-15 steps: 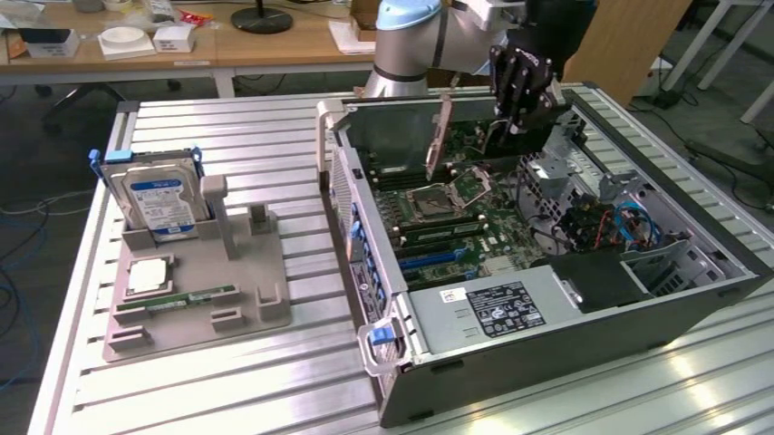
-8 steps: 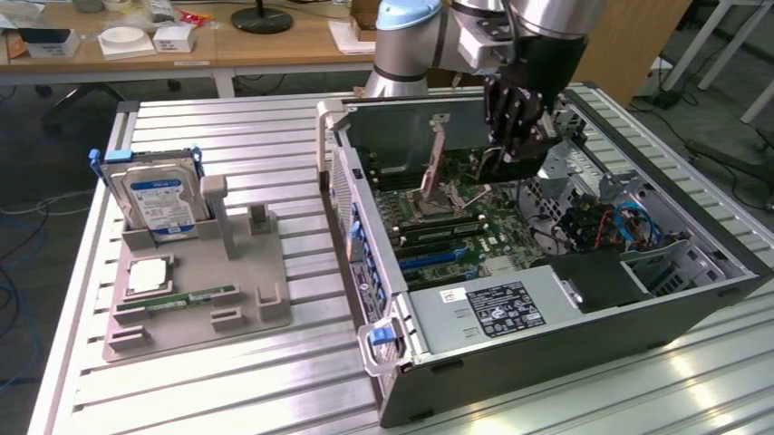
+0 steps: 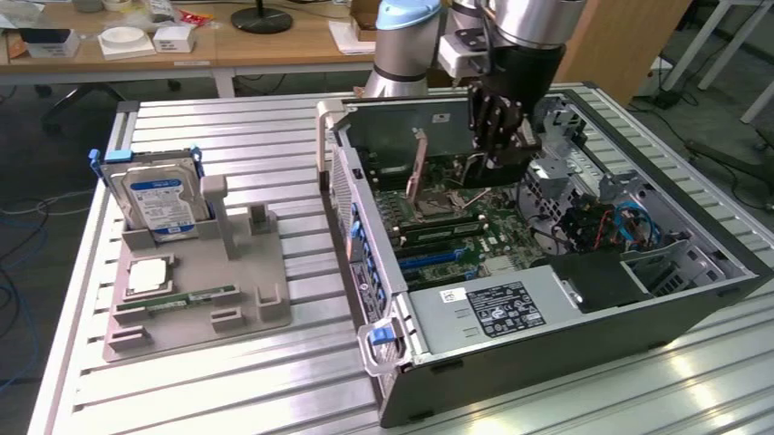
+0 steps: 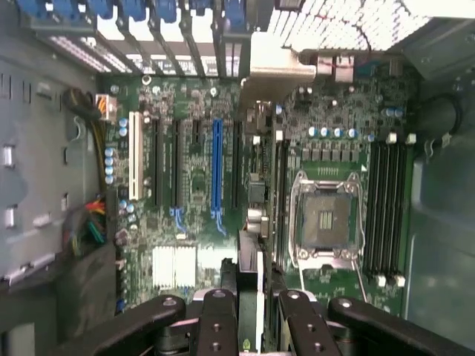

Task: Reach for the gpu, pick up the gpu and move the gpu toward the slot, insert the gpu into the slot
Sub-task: 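Insert the gpu into the slot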

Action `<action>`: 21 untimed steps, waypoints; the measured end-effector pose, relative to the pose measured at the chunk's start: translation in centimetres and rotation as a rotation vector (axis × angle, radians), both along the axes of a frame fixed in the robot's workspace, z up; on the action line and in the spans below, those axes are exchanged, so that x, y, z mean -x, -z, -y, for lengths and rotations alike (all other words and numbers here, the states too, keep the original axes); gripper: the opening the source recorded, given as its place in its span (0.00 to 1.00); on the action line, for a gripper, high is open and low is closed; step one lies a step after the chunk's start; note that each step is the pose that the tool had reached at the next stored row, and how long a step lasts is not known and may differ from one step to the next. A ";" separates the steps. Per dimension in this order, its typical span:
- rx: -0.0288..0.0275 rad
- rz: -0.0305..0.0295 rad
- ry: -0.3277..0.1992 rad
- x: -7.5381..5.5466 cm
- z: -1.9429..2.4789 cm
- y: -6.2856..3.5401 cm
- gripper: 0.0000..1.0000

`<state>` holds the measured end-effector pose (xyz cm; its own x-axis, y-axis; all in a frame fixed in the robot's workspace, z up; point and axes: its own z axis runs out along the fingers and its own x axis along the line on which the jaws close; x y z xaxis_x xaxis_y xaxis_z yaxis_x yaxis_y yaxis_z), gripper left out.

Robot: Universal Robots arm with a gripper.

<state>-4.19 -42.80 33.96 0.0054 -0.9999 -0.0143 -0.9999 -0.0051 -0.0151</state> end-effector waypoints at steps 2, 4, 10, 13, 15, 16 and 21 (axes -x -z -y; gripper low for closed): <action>0.0005 -0.0002 0.003 0.3 0.00 0.22 0.26; 0.0010 -0.0001 0.016 0.3 0.01 0.49 0.26; 0.0009 0.0000 0.035 0.5 0.59 0.88 0.26; 0.0009 0.0000 0.034 0.8 1.05 0.94 0.26; 0.0008 0.0000 0.033 0.8 1.48 0.99 0.26; 0.0008 0.0000 0.033 0.9 1.76 1.01 0.26; 0.0009 0.0000 0.032 1.3 2.27 1.52 0.26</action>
